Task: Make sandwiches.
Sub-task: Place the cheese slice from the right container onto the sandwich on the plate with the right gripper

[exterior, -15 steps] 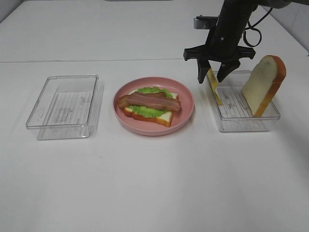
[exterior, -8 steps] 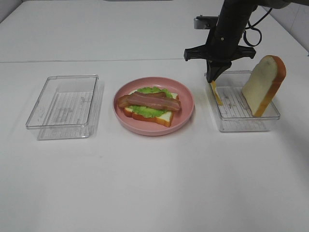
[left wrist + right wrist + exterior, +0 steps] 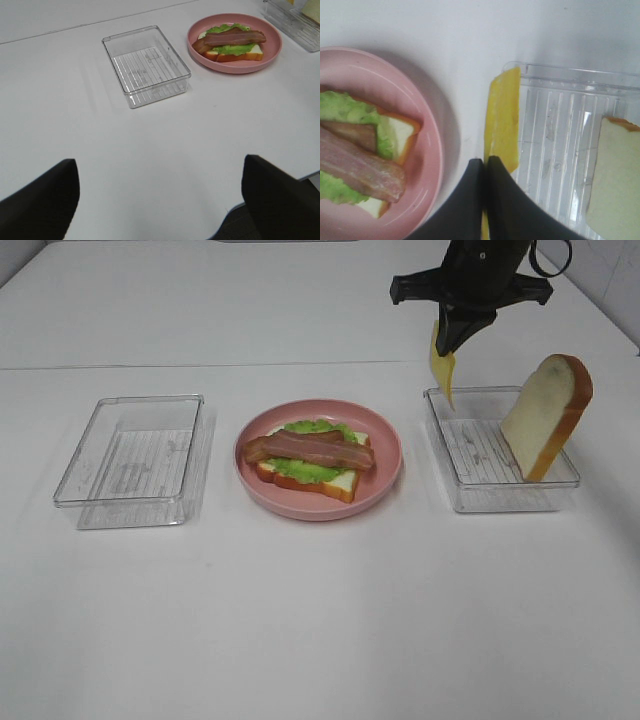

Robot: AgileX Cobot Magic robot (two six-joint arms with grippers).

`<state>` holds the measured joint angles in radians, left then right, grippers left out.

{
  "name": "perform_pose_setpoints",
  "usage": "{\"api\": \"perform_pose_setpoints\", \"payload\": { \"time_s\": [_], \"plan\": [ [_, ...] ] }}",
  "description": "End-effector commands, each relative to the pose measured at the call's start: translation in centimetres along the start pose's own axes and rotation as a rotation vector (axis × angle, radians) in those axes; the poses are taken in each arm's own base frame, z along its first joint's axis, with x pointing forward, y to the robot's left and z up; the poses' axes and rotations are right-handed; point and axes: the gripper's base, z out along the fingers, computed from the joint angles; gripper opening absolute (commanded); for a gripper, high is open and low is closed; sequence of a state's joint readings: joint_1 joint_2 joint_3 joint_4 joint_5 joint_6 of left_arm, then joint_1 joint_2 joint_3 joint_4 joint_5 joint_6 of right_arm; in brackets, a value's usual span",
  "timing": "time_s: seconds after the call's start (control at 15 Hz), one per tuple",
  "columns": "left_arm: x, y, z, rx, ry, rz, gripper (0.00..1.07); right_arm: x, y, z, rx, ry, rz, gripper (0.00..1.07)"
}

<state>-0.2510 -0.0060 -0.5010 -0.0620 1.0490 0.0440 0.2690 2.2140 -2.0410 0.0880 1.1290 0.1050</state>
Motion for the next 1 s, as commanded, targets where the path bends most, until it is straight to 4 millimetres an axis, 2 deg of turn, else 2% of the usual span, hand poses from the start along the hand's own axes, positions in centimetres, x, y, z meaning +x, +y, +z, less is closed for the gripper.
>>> {"api": "perform_pose_setpoints", "payload": {
  "time_s": [0.07, 0.27, 0.4, 0.53, 0.6, 0.67, 0.87, 0.93, 1.0],
  "plan": [
    [0.1, 0.0, -0.3, 0.003, -0.030, 0.001, 0.84, 0.0, 0.9, -2.3, -0.083, -0.018, -0.009, 0.00],
    [0.1, 0.0, -0.3, 0.003, -0.030, 0.001, 0.84, 0.2, 2.7, -3.1, -0.279, -0.003, 0.015, 0.00],
    [0.1, 0.0, -0.3, 0.003, -0.030, 0.001, 0.84, 0.5, 4.7, -3.2, -0.390, 0.003, -0.012, 0.00],
    [0.1, 0.0, -0.3, 0.003, -0.030, 0.001, 0.84, 0.7, 6.2, -3.3, -0.429, -0.001, -0.045, 0.00],
    [0.1, 0.0, -0.3, 0.003, -0.030, 0.001, 0.84, 1.1, 8.0, -3.0, -0.454, 0.000, -0.072, 0.00],
    [0.1, 0.0, -0.3, 0.003, -0.030, 0.001, 0.84, 1.2, 8.7, -2.8, -0.461, -0.001, -0.079, 0.00],
    [0.1, 0.0, -0.3, 0.003, -0.030, 0.001, 0.84, 2.2, 11.6, -0.4, -0.506, 0.042, -0.092, 0.00],
    [0.1, 0.0, -0.3, 0.003, -0.030, 0.001, 0.84, 2.3, 11.9, 0.6, -0.532, 0.068, -0.072, 0.00],
    [0.1, 0.0, -0.3, 0.003, -0.030, 0.001, 0.84, 2.7, 12.3, 2.5, -0.547, 0.110, -0.053, 0.00]
  ]
}}
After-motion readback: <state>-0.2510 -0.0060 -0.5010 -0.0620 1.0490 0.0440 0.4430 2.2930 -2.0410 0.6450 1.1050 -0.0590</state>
